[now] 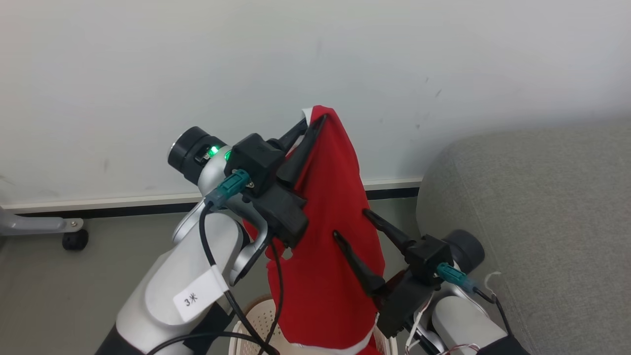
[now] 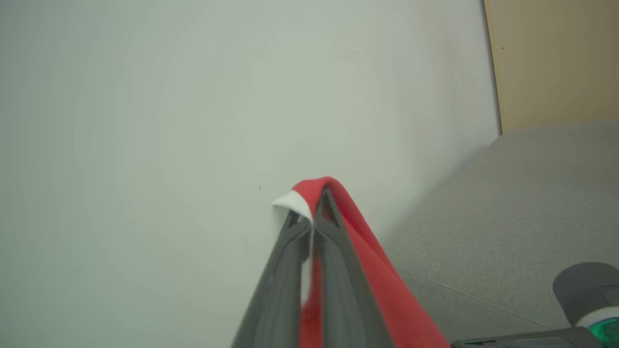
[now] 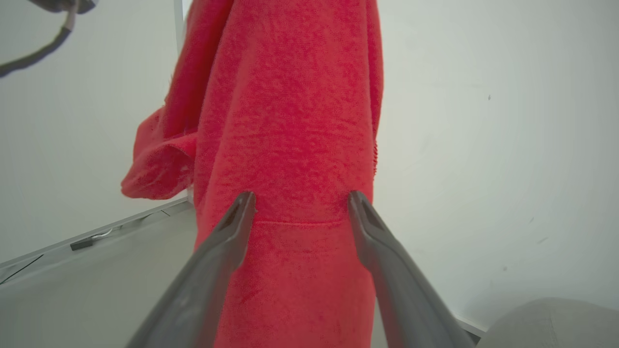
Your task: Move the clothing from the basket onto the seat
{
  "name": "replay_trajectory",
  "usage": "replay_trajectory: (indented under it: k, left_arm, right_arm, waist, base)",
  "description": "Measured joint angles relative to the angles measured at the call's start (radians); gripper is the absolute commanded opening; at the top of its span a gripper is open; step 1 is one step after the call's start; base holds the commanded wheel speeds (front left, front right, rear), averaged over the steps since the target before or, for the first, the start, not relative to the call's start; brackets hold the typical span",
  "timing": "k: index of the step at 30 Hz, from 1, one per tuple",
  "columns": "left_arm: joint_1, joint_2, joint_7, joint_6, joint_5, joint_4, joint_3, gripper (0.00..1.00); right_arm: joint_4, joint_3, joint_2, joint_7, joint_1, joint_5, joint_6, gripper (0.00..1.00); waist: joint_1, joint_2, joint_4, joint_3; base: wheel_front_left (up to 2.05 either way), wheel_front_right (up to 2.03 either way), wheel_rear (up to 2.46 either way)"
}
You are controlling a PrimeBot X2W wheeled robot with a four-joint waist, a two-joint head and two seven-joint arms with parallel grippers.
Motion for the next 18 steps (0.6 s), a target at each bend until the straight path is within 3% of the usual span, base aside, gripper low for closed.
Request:
replay_trajectory:
  k: [18]
  left_arm:
    - [-0.003,-0.014,0.058,0.000,-0.027,-0.077,-0.047,0.00]
  right_arm:
    - [0.184,0.179,-0.013,0.008,-0.168,0.113,0.001,1.00]
  waist:
    - [0.0001,0.0000,0.051,0.017]
  base:
    - [0.00,0.00,0.00]
